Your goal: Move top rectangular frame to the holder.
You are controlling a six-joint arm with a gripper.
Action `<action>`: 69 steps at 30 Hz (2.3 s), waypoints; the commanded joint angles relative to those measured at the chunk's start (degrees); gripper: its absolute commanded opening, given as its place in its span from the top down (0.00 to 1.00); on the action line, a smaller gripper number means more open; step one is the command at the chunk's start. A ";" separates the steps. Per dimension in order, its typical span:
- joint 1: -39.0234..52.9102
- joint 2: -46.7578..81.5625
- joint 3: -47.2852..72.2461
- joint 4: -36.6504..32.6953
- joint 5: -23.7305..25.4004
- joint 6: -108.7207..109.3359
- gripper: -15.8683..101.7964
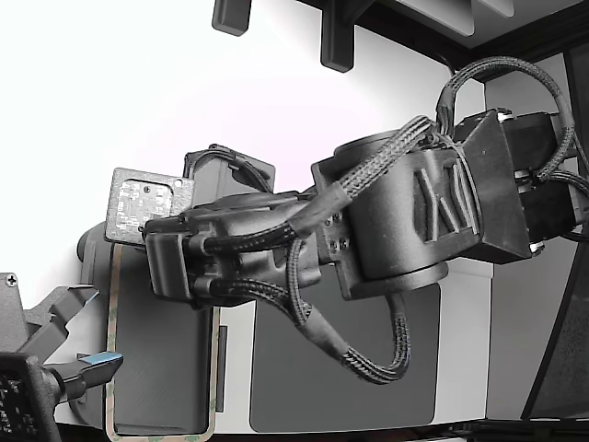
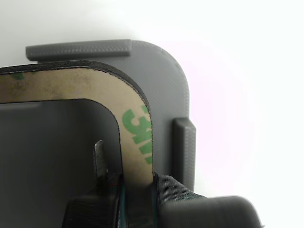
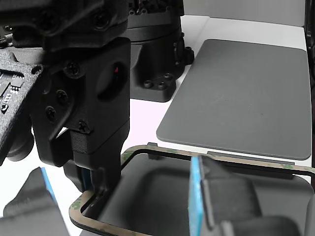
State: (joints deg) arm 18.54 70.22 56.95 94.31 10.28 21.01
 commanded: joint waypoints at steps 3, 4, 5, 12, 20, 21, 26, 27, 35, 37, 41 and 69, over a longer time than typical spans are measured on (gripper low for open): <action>-1.23 1.14 -0.53 0.53 0.09 -0.35 0.95; -1.32 1.05 -0.44 0.53 0.18 -0.35 0.95; -1.41 1.05 -0.26 0.53 0.18 -0.26 0.95; -2.11 0.70 0.26 0.53 -0.35 -0.26 0.95; -2.37 -0.09 0.00 0.53 -1.05 -0.44 0.95; -2.46 -0.18 0.00 0.53 -1.05 -0.44 0.95; -2.64 -0.62 -0.18 0.53 -0.97 -0.53 0.95; -2.64 -0.70 -0.35 0.53 -0.88 -0.53 0.95; -3.34 -0.88 0.26 0.53 -0.97 -1.93 0.95; -3.43 -0.88 0.26 0.53 -1.05 -1.93 0.95; -3.43 -1.05 0.26 0.53 -1.05 -1.76 0.95; -3.52 -3.43 -0.53 0.53 -1.23 -3.16 0.95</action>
State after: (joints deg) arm 15.91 65.65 57.83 94.31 8.88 18.11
